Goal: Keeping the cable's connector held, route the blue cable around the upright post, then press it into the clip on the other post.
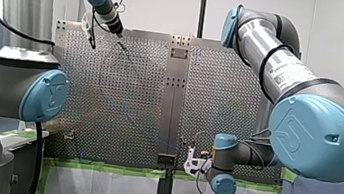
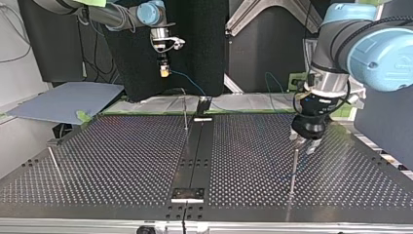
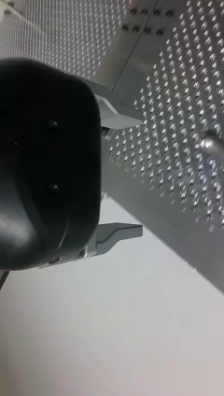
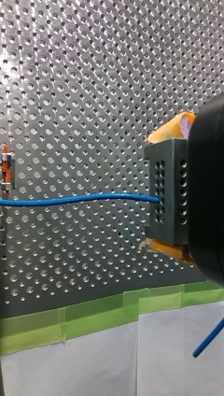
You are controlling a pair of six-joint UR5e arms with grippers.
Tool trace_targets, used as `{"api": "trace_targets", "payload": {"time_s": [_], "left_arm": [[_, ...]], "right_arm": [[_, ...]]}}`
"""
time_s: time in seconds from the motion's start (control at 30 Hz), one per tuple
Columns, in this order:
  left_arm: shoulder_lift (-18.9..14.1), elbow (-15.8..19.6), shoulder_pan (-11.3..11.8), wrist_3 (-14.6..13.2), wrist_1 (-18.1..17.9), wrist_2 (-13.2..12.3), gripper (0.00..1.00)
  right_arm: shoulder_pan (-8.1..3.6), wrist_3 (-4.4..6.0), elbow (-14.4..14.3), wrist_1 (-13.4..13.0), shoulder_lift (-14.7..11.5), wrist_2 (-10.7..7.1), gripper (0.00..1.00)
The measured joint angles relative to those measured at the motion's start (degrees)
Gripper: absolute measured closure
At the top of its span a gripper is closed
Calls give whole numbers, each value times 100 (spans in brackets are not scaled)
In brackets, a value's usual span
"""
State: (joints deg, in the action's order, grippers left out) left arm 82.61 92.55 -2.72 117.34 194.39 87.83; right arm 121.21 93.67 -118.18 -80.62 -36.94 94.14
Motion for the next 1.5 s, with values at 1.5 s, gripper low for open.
{"api": "trace_targets", "payload": {"time_s": [1.5], "left_arm": [[131,3,58,-535,36,857,0]], "right_arm": [[4,-58,11,48,-3,0,100]]}}
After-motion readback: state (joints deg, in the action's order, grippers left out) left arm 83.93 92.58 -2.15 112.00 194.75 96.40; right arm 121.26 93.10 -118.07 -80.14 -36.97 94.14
